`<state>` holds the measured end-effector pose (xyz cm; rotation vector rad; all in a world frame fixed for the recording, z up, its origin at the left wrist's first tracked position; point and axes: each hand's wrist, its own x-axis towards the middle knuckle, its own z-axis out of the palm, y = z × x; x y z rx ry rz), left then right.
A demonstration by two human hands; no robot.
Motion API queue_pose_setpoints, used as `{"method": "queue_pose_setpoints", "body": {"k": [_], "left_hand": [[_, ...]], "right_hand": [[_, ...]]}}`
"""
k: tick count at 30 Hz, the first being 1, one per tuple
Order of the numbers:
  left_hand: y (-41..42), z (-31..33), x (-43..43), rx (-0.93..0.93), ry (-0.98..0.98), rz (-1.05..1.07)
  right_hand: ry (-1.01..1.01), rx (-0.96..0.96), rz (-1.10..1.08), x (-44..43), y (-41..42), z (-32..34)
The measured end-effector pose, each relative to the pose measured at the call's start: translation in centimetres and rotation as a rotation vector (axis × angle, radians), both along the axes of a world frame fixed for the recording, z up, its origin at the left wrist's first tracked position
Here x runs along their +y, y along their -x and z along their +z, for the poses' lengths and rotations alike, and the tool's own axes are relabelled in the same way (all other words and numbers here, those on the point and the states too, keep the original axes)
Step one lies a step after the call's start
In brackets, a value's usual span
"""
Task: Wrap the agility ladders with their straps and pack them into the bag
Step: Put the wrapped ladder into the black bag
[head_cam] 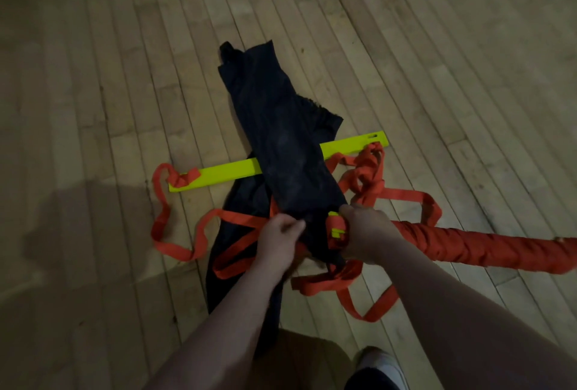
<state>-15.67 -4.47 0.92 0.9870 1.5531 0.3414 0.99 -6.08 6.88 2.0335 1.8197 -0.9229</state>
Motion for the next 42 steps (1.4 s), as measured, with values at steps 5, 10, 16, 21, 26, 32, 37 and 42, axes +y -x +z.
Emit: {"method": "queue_pose_setpoints", "body": {"k": [5,10,16,21,26,32,37,42], "left_hand": [[1.6,1.0,4.6,-0.311,0.281,0.576],[2.2,1.9,5.9,-0.654,0.227,0.685],[2.0,3.4,6.2,-0.564,0.072,0.222],[2.2,3.3,6.5,0.321,-0.349,-0.187],[2.6,3.5,7.2,0.250,-0.272,-0.104],[2.6,2.6,7.4,-0.046,-0.126,0.003],[2.5,2.8,7.1,0.004,-0.150,-0.041],[2.5,3.1,6.1,0.184,-0.267,-0.051]], "right_hand": [[-0.048,0.122,-0.059,1.0,-0.6,1.9],[-0.026,0.208,0.060,1.4,0.5,2.1],[-0.030,0.182,0.177,1.5,2.3,1.8],[-0.121,0.225,0.238,1.9,2.7,2.5],[-0.212,0.251,0.359,1.5,3.6,2.8],[-0.099,0.189,0.447,1.3,4.5,2.3],[-0.060,0.138,0.368,1.7,4.8,1.6],[-0.068,0.188,0.253,2.9,4.3,2.1]]}}
